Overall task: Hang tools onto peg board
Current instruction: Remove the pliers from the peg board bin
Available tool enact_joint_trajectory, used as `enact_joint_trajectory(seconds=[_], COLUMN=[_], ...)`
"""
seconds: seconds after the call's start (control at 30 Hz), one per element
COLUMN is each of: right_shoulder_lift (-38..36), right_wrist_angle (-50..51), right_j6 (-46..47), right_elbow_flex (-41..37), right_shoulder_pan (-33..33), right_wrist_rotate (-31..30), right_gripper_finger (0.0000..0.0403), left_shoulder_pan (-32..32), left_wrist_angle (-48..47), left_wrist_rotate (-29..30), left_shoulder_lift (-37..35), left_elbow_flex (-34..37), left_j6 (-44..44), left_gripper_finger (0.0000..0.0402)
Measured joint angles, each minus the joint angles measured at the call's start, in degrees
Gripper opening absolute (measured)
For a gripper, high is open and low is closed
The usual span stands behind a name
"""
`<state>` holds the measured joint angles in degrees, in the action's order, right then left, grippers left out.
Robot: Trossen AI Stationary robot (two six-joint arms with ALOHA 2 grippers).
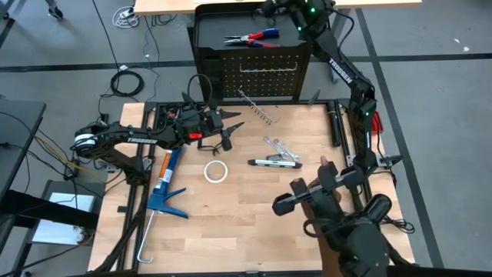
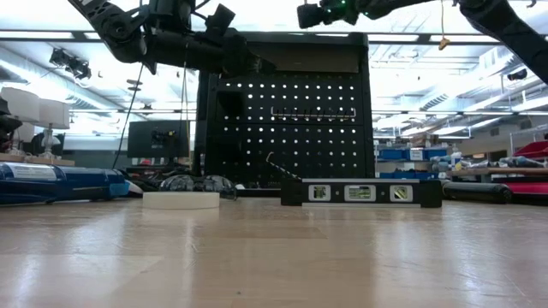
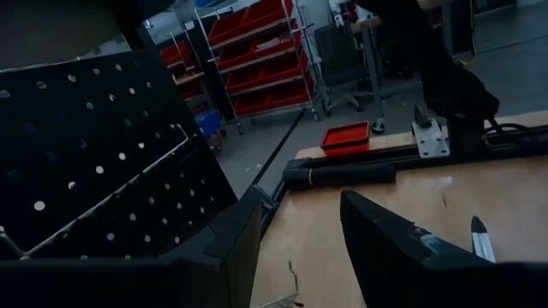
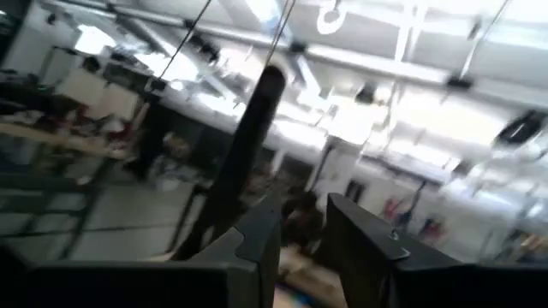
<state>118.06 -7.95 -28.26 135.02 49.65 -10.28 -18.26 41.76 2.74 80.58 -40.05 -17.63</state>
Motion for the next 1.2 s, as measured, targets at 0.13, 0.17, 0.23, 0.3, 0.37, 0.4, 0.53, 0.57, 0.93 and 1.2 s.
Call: enact_joint_trajectory(seconds=[0.13,0.17,0.23,0.3,0.37,0.4,0.53,0.57,0.93,1.2], right_shoulder_lift=[1.37,2.02,3.05,3.52,3.29,3.24,3.01,2.84,-4.09,-8.90], right_wrist_angle=[-1.40,-2.25,-2.64,-2.14,-3.21,-4.38,-4.73,-3.33,9.80,25.40], right_j6=[-1.83,-1.64,-0.95,1.90,4.36,4.38,4.31,4.27,8.99,19.74], right_elbow_flex=[-0.02,0.00,-0.02,-0.09,-0.07,-0.07,-0.02,-0.02,-0.02,-0.02], right_shoulder_pan=[1.84,2.43,3.93,4.94,5.87,6.15,6.37,6.26,5.49,11.71], right_wrist_rotate=[0.35,0.50,0.34,0.34,1.79,2.36,2.79,2.86,6.09,20.74], right_gripper_finger=[0.0083,0.0077,0.0066,0.0056,0.0047,0.0043,0.0033,0.0032,0.0034,0.0024], left_shoulder_pan=[0.00,0.00,-0.09,-0.09,-0.11,-0.11,-0.12,-0.17,-0.39,-4.52], left_wrist_angle=[0.01,0.20,0.58,0.52,0.59,0.66,0.86,1.00,0.14,-1.94], left_wrist_rotate=[0.02,0.02,0.03,0.03,0.11,0.13,0.28,0.33,2.48,0.46], left_shoulder_lift=[0.00,0.00,0.00,0.00,0.00,0.00,0.00,0.00,0.00,0.00], left_elbow_flex=[0.00,0.00,0.00,0.00,0.00,0.00,0.00,0.00,0.00,-3.60], left_j6=[0.00,-0.02,-0.10,-0.11,-0.22,-0.31,-1.46,-1.46,-1.47,5.97], left_gripper_finger=[0.0165,0.0165,0.0165,0.0165,0.0165,0.0165,0.0165,0.0165,0.0165,0.0163])
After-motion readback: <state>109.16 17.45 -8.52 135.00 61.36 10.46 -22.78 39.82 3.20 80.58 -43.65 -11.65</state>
